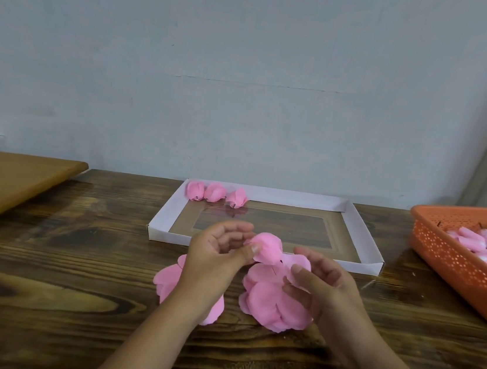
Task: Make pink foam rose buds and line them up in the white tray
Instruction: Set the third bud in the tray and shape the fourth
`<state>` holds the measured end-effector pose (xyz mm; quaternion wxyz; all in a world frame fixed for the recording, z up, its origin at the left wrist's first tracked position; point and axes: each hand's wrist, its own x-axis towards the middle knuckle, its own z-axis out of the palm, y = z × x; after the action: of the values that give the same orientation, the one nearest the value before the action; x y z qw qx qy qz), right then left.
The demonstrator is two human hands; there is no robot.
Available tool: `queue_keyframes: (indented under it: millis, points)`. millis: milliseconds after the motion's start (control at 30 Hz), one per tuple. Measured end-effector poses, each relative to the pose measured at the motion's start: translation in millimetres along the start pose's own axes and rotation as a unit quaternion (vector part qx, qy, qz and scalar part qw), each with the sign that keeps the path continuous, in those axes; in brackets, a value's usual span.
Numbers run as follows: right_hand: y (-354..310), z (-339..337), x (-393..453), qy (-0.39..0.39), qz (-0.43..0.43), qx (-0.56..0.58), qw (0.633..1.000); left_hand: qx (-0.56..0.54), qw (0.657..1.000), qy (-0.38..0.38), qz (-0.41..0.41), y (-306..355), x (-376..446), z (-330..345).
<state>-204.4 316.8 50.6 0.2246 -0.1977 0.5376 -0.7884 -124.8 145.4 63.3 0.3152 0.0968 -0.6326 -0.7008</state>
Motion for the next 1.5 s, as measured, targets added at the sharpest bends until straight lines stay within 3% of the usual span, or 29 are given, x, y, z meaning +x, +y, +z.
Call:
queue_keyframes:
  millis: [200, 600, 800, 967, 1500]
  points:
    - [-1.4, 1.2, -1.7, 0.052, -0.036, -0.045, 0.997, 0.023, 1.000, 0.017, 0.013, -2.1, -1.6, 3.2]
    - [0.3, 10.8, -9.5, 0.022, -0.163, -0.120, 0.979, 0.127, 0.990, 0.010, 0.068, -5.9, -16.2, 15.8]
    - [3.0, 5.2, -5.5, 0.023, -0.094, -0.026, 0.995, 0.097, 0.994, 0.017, 0.047, -3.9, -14.9, 14.9]
    - [5.1, 2.6, -2.5, 0.044, -0.056, -0.075, 0.995, 0.064, 0.998, 0.004, 0.025, -3.3, -15.4, 15.8]
    - [4.4, 5.1, -3.7, -0.049, -0.014, 0.058, 0.997, 0.032, 0.999, 0.002, 0.002, 0.2, -18.0, 18.7]
